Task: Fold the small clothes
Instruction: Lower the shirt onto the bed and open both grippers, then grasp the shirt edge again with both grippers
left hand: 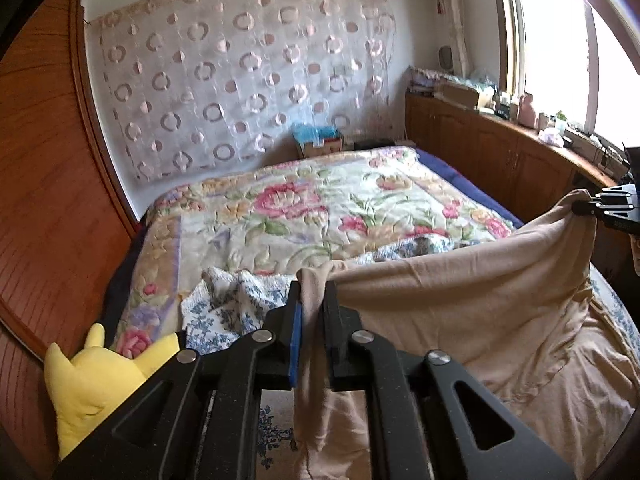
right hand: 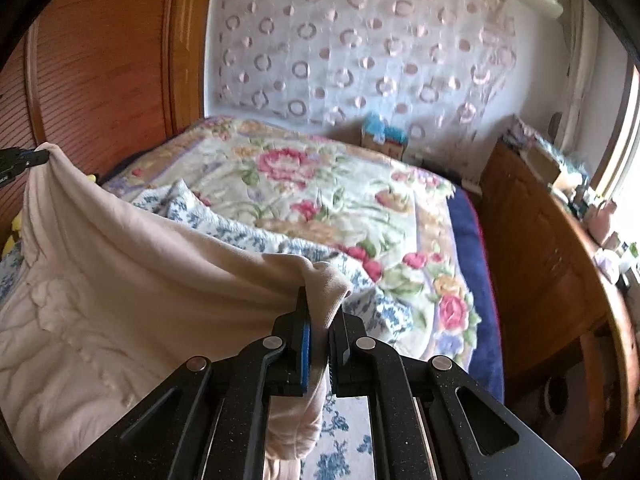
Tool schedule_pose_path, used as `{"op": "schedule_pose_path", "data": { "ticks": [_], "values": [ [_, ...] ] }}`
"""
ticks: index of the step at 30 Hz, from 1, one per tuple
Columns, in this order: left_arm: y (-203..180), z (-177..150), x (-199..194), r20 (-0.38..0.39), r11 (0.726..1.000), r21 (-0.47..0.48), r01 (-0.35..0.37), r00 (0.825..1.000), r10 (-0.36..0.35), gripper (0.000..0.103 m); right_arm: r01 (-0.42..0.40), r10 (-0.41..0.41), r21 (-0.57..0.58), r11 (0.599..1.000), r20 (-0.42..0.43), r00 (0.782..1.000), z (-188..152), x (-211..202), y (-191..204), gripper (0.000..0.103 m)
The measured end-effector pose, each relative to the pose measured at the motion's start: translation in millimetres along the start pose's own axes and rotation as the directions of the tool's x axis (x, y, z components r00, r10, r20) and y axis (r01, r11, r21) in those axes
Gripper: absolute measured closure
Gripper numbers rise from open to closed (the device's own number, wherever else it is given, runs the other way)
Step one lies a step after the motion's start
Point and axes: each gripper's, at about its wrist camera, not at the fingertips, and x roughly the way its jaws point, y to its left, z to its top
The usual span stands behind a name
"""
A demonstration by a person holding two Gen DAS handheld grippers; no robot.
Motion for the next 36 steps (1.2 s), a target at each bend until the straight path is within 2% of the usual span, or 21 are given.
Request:
{"op": "schedule_pose_path", "data": {
  "ticks": [2,4,5,6,10,12,17,20,22,26,32,36],
  "values": [
    [2.4,-2.7,4.9,-0.018,1.000,-0.008,-0.008,1.000,0.008,0.080,-0.018,0.019,0.023,1.000,-0.021,1.000,4.2,10.9,-1.2,0.094],
    [6.6,-8.7,3.8,-0.022,0.999,-0.026,0.019,1.000,-0.019,0.061,0.003,-0.002,0.034,0.999,-0.038,0.999,6.3,10.9,-1.0,0.077],
    [7.8,-12.7,1.8,-0.023,0.999,-0.033,0.029,0.999,-0.030,0.059,0.002,0.000,0.043,0.999,-0.038,0.999,4.9,8.5,-1.9,0.070],
    [9.2,-19.7,1.0,-0.027,0.999,-0.038,0.036,0.999,-0.037,0.056,-0.021,0.023,0.058,0.998,-0.035,0.999,0.4,3.0,-2.1,0.070],
    [10.9,-44.9,-5.0,-0.058,0.996,-0.063,0.066,0.996,-0.069,0.034,-0.048,0.053,0.105,0.993,-0.040,0.998,-22.7,-18.9,-3.5,0.070],
    [12.2,-58.5,-7.0,-0.071,0.994,-0.077,0.077,0.994,-0.083,0.033,-0.070,0.078,0.137,0.988,-0.052,0.996,-40.1,-31.2,-3.3,0.070],
    [9.7,-79.9,-11.0,-0.096,0.995,-0.086,0.050,0.994,-0.058,0.033,-0.093,0.108,0.189,0.978,-0.075,0.991,-65.3,-45.4,-5.8,0.070],
    [10.0,-89.3,-14.1,-0.113,0.994,-0.103,0.044,0.992,-0.055,0.033,-0.114,0.133,0.221,0.968,-0.069,0.989,-64.1,-46.8,-10.2,0.069],
    [11.0,-93.5,-13.0,-0.123,0.993,-0.109,0.043,0.991,-0.057,0.033,-0.129,0.147,0.236,0.963,-0.062,0.987,-64.0,-48.9,-12.4,0.063],
    [12.1,-103.6,-10.2,-0.143,0.993,-0.113,0.038,0.988,-0.054,0.033,-0.164,0.187,0.242,0.956,-0.074,0.980,-63.6,-47.3,-8.3,0.060],
    [19.7,-109.6,-7.3,-0.158,0.990,-0.142,0.022,0.986,-0.045,0.033,-0.125,0.157,0.218,0.968,-0.136,0.978,-66.7,-23.9,-5.6,0.060],
    [26.4,-109.7,-3.5,-0.168,0.986,-0.164,0.022,0.984,-0.050,0.033,-0.101,0.122,0.186,0.977,-0.107,0.987,-68.6,-29.0,-2.8,0.059]
  ]
}}
